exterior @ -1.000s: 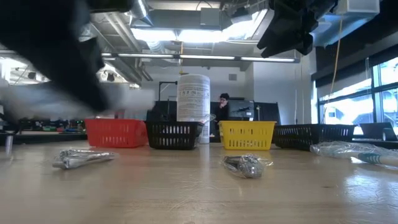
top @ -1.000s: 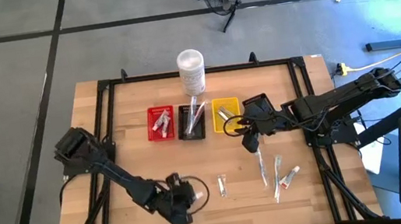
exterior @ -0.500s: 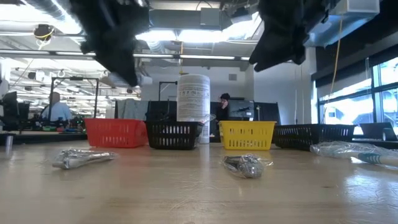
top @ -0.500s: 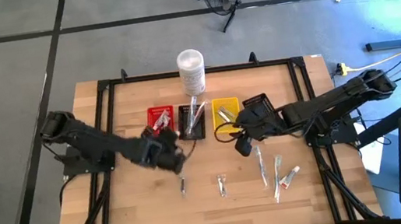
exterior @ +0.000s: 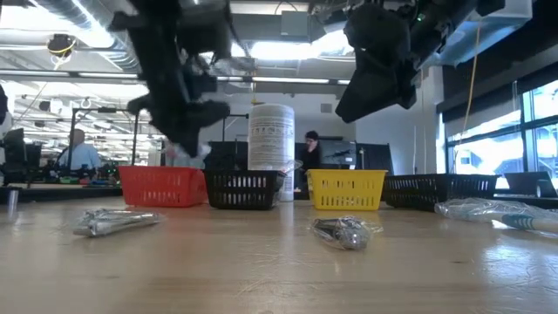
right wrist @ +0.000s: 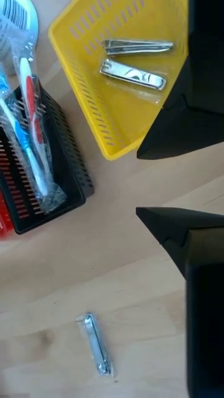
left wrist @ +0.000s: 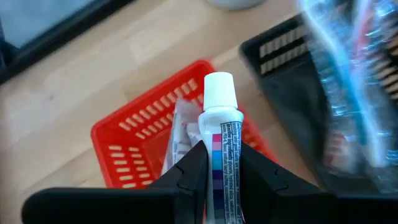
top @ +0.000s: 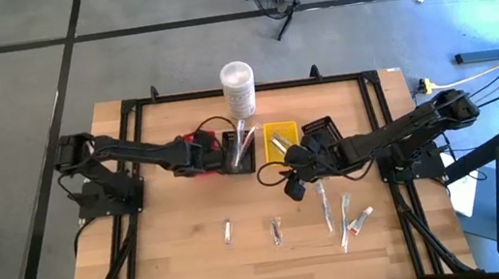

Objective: Pick & Place Travel size toiletries
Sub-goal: Put the toothpaste into the red basket, then put the blue toothbrush into the left black basket

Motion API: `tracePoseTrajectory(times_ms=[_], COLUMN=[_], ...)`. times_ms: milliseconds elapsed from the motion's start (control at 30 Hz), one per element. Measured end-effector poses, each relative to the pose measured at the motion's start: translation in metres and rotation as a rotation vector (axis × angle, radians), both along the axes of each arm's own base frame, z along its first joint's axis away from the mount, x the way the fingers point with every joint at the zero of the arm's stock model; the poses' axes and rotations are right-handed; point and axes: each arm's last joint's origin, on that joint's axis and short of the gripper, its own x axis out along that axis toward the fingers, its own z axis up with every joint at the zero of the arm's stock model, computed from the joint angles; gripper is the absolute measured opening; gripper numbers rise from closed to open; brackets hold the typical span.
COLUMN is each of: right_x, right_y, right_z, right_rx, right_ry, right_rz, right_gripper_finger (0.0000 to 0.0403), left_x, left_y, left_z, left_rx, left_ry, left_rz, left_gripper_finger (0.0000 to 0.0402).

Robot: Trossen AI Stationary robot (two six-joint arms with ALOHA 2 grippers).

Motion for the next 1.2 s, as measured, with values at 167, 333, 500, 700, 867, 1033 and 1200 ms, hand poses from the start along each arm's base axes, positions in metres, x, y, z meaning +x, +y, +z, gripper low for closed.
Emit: tracePoseTrajectory(times_ms=[167, 333, 500, 700, 867, 1033, 1200], right_x=[0.0, 0.0, 0.0, 0.0, -0.001, -0.009, -0.025], right_y=[0.0, 0.0, 0.0, 0.0, 0.0, 0.001, 0.007], right_z=[0.0, 0.0, 0.0, 0.0, 0.0, -0.008, -0.016], right_rx=[0.0, -0.002, 0.004, 0.021, 0.019, 0.115, 0.237], right_ry=[-0.002, 0.0, -0.002, -0.009, 0.0, 0.118, 0.268], right_rz=[0.0, 0.002, -0.003, -0.022, -0.021, -0.011, -0.118], right_gripper_finger=[0.0123, 0.0113, 0.0111, 0.0124, 0.0138, 0.0156, 0.0172], left_x=[-0.01, -0.014, -0.02, -0.023, -0.021, -0.016, -0.008], left_y=[0.012, 0.018, 0.023, 0.026, 0.026, 0.024, 0.018], left_z=[-0.018, -0.033, -0.041, -0.043, -0.042, -0.033, -0.014], left_rx=[-0.029, -0.053, -0.065, -0.065, -0.043, -0.035, -0.001], left_ry=[0.017, -0.001, -0.005, 0.021, 0.045, 0.057, 0.004], left_rz=[0.034, 0.013, 0.029, 0.024, -0.028, -0.068, -0.114], left_gripper_finger=[0.0066, 0.0067, 0.0083, 0.0112, 0.0128, 0.0128, 0.0127])
